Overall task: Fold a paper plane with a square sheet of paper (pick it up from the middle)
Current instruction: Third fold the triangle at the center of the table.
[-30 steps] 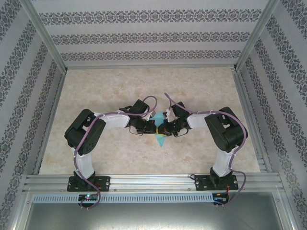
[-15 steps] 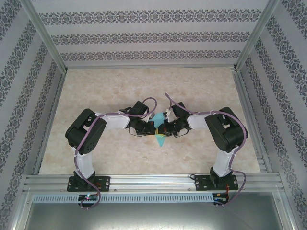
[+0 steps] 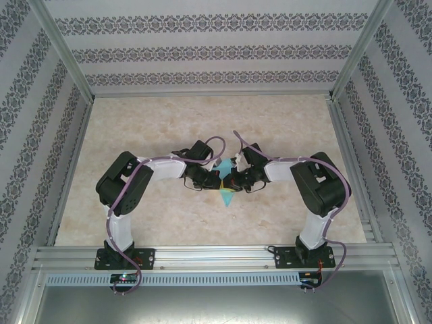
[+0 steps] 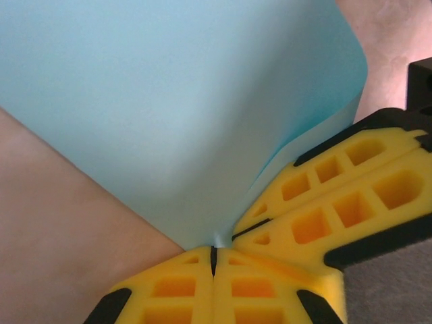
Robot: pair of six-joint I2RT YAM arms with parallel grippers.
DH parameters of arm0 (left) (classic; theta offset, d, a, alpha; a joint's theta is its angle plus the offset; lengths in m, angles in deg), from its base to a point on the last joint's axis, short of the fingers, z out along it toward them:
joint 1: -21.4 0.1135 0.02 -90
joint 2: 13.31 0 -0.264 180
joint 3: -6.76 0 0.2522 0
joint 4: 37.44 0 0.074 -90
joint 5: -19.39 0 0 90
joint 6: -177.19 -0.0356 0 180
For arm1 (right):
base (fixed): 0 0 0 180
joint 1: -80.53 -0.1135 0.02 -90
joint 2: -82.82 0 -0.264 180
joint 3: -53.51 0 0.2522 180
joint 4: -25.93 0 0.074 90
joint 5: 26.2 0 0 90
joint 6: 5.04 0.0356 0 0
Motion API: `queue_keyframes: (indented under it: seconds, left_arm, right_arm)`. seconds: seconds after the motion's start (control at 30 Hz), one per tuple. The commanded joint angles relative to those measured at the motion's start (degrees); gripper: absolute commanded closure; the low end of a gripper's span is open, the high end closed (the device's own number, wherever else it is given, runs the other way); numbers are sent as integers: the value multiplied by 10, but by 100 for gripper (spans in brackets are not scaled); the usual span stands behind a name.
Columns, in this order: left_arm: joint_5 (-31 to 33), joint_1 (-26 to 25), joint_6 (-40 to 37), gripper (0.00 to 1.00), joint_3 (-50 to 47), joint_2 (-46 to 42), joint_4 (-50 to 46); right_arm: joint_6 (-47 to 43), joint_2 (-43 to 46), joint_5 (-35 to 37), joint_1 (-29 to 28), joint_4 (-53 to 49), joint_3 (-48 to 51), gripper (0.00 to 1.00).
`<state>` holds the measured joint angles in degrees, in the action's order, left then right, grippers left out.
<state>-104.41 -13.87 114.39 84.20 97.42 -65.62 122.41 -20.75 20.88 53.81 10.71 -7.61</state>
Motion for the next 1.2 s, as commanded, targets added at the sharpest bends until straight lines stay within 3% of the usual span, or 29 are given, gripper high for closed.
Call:
queue_keyframes:
  seconds: [0.0, 0.67, 1.17]
  left_arm:
    - [96, -13, -35, 95, -4, 51, -58]
    - [148, -18, -59, 95, 5, 68, -87]
    - [160, -23, -68, 95, 15, 78, -99]
  right_arm:
    - [-4, 37, -4, 7, -8, 3, 100]
    - [-49, 22, 77, 42, -70, 3, 100]
    - [-38, 27, 74, 48, -53, -21, 100]
